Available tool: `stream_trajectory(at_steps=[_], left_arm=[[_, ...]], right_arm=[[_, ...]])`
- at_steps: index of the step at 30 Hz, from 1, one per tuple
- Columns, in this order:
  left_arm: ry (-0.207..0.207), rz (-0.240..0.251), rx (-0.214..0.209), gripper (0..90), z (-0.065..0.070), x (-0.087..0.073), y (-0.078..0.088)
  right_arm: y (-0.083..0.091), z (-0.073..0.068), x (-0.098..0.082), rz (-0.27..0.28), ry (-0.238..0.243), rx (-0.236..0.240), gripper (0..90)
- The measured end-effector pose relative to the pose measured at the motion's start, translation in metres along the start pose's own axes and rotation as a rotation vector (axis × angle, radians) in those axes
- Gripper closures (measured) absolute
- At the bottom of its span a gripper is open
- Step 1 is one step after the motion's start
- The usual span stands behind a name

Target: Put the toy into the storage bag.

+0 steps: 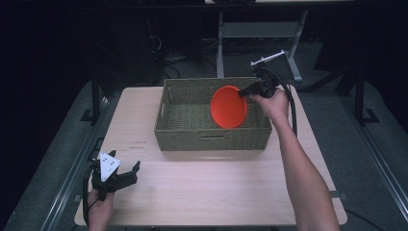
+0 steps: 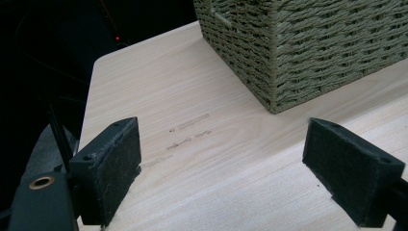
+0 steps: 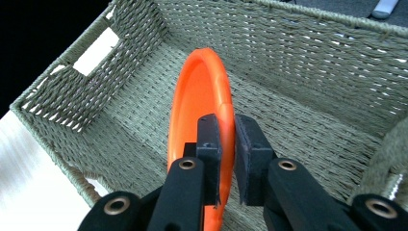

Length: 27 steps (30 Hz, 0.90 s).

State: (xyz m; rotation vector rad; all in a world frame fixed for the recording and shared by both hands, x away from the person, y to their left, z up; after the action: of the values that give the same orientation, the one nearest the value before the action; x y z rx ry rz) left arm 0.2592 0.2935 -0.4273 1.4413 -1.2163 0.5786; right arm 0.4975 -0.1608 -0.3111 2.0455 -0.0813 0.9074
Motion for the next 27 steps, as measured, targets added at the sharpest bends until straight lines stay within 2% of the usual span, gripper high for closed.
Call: stream_trajectory(at_steps=[11,17,27], left_arm=[[0.006,0.007,0.001,12.9,-0.001,0.000,0.000],[0.005,0.006,0.000,12.8,0.000,0.000,0.000],[0.008,0.003,0.000,12.9,-0.001,0.000,0.000]], right_arm=[[-0.015,-0.003,-0.002,-0.026,-0.002,0.017,81.5],[-0.022,0.002,-0.007,-0.048,-0.021,0.002,81.4],[-0.034,0.003,-0.011,-0.084,-0.013,0.001,81.3]])
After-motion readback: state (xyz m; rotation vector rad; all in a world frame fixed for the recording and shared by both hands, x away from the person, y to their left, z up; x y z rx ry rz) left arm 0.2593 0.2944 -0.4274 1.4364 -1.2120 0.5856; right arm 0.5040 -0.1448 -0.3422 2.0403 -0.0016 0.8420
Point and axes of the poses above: each handheld gripper's, and its own axes: y roughly backward along the jaws, x roughly out of its top, z roughly to its right, the point moved 1 cm from there along -y, roughly forward along the jaws, and after that the axes turned 4 degrees about x, right-handed, at the moved point
